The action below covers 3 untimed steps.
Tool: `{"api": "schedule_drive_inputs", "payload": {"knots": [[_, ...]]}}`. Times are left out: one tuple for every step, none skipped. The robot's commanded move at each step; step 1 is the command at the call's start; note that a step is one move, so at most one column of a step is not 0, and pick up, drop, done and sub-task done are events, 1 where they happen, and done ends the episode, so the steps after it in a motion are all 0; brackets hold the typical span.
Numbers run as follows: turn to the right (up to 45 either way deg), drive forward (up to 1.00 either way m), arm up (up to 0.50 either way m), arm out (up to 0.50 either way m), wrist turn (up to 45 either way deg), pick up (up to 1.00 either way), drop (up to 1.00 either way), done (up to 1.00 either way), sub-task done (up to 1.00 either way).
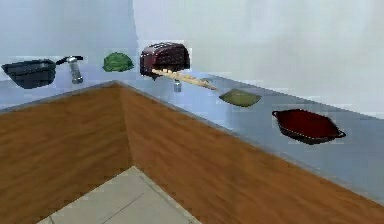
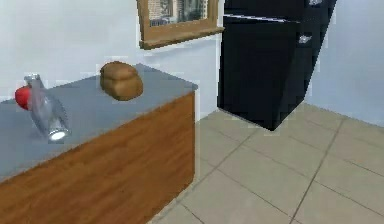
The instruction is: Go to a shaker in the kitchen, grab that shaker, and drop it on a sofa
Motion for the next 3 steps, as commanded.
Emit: {"api": "schedule_drive_inputs", "payload": {"knots": [[9.0,0.0,0.0,0.0,0.0,0.0,0.0,0.0,0.0],[0.0,0.25,0.0,0.0,0.0,0.0,0.0,0.0,0.0],[-45.0,0.0,0.0,0.0,0.0,0.0,0.0,0.0,0.0]]}}
